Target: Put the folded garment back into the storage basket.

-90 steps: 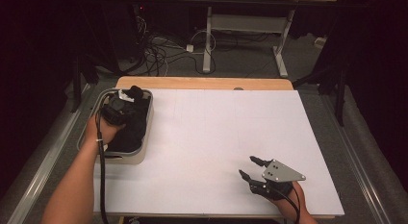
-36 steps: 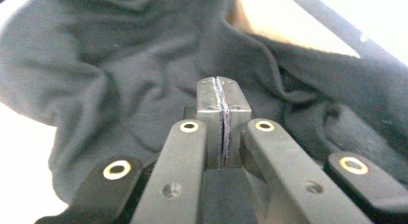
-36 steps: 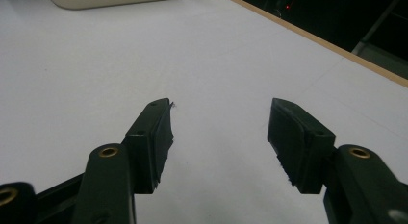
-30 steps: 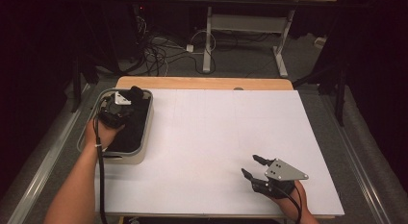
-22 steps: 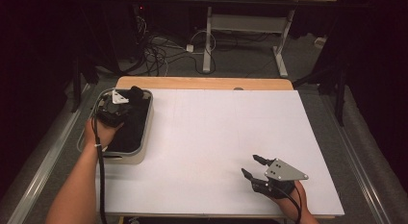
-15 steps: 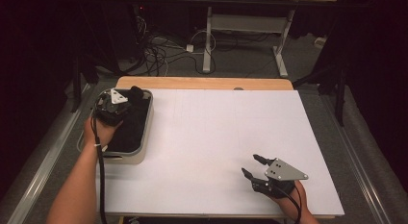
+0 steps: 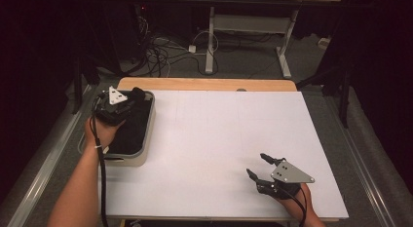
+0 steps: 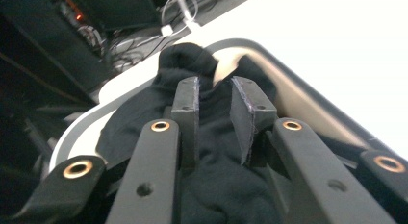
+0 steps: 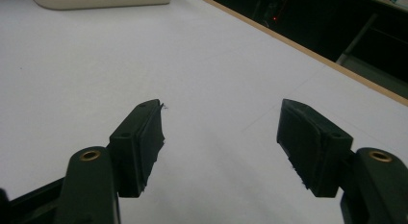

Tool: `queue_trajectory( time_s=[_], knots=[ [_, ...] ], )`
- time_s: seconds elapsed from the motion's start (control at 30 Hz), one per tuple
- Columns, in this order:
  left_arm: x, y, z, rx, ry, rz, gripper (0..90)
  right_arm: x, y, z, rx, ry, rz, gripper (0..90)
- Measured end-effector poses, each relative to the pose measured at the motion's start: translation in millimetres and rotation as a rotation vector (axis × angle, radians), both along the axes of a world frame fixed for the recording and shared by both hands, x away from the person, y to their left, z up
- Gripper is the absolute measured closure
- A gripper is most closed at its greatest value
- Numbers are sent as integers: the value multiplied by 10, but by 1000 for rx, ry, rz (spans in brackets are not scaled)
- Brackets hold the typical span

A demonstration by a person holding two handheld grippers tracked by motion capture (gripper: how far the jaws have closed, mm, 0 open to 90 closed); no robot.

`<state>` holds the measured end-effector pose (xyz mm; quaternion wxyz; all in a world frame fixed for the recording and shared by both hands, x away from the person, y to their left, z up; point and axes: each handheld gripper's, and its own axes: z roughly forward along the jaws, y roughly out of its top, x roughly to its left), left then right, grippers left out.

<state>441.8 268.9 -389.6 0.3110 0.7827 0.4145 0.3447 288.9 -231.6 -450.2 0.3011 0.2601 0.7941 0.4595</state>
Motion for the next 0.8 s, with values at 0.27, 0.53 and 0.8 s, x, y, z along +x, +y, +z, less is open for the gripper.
queue_trajectory(
  time_s=[0.27,0.53,0.8],
  knots=[
    [-38,-76,58,-1,-57,32,443,-11,16,5,12,-20,-28,273],
    [-77,-128,94,-12,-103,58,237,-7,5,6,23,-21,-44,244],
    [-153,-172,133,-39,-118,14,206,4,-4,1,40,-9,-52,216]
  ],
)
